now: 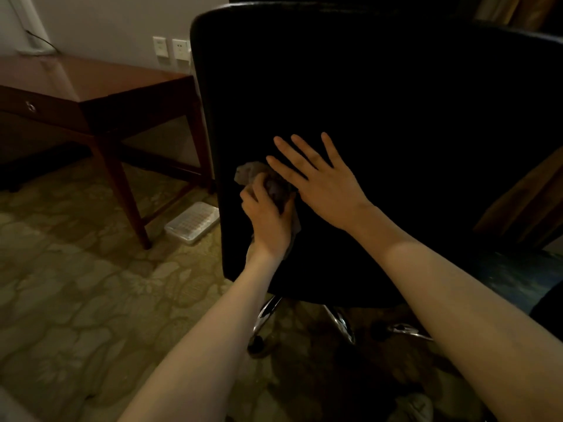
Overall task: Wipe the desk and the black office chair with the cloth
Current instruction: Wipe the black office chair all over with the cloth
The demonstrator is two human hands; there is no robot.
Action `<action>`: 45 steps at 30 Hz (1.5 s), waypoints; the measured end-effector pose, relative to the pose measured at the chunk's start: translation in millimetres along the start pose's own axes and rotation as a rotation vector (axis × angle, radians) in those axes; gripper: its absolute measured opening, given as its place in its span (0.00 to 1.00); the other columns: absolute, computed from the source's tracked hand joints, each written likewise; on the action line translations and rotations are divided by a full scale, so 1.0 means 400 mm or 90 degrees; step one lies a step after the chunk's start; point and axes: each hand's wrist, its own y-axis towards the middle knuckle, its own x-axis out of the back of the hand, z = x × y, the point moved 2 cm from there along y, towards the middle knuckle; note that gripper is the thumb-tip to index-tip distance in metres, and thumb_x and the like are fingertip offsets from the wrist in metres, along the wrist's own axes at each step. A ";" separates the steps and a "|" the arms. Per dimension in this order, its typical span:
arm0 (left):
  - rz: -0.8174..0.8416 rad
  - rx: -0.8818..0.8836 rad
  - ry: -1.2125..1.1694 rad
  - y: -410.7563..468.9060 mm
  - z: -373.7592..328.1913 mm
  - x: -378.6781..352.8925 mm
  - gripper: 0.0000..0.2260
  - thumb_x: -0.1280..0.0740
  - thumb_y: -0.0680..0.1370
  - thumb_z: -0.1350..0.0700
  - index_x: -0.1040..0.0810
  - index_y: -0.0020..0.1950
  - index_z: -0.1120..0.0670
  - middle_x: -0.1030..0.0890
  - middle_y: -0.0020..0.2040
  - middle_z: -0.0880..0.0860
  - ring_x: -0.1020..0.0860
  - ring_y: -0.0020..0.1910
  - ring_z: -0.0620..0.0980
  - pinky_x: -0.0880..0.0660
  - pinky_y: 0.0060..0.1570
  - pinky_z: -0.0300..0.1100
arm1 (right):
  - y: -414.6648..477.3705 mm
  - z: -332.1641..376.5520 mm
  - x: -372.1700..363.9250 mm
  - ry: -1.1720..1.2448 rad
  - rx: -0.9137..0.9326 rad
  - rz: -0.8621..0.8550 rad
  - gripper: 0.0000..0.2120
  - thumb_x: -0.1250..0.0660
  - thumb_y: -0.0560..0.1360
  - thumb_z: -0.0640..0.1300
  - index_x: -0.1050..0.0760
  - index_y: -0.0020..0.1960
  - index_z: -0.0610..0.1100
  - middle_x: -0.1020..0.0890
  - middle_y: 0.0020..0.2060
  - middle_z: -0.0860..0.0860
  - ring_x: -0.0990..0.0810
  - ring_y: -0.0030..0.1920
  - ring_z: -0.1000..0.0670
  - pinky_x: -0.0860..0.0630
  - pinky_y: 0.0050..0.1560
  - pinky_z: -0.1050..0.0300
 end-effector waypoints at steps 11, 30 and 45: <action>0.218 -0.003 0.258 -0.175 0.101 -0.167 0.24 0.36 0.78 0.50 0.37 0.71 0.55 0.38 0.69 0.65 0.37 0.65 0.66 0.33 0.62 0.56 | -0.286 -0.099 -0.066 0.131 -0.083 0.053 0.32 0.27 0.70 0.47 0.37 0.70 0.47 0.34 0.70 0.44 0.36 0.67 0.43 0.41 0.65 0.44; 0.207 -0.393 0.363 -0.227 -0.145 -0.326 0.33 0.21 0.61 0.47 0.34 0.60 0.49 0.28 0.56 0.59 0.20 0.44 0.63 0.22 0.32 0.48 | -0.485 -0.263 -0.039 0.489 -0.680 0.235 0.21 0.35 0.76 0.40 0.33 0.68 0.43 0.34 0.66 0.42 0.33 0.65 0.41 0.36 0.63 0.44; 0.010 -0.480 0.370 -0.198 -0.290 -0.387 0.31 0.24 0.65 0.48 0.36 0.63 0.49 0.34 0.59 0.61 0.33 0.52 0.63 0.22 0.37 0.53 | -0.558 -0.362 -0.165 1.003 -0.974 0.158 0.35 0.42 0.74 0.27 0.45 0.74 0.54 0.32 0.67 0.47 0.25 0.56 0.43 0.26 0.40 0.58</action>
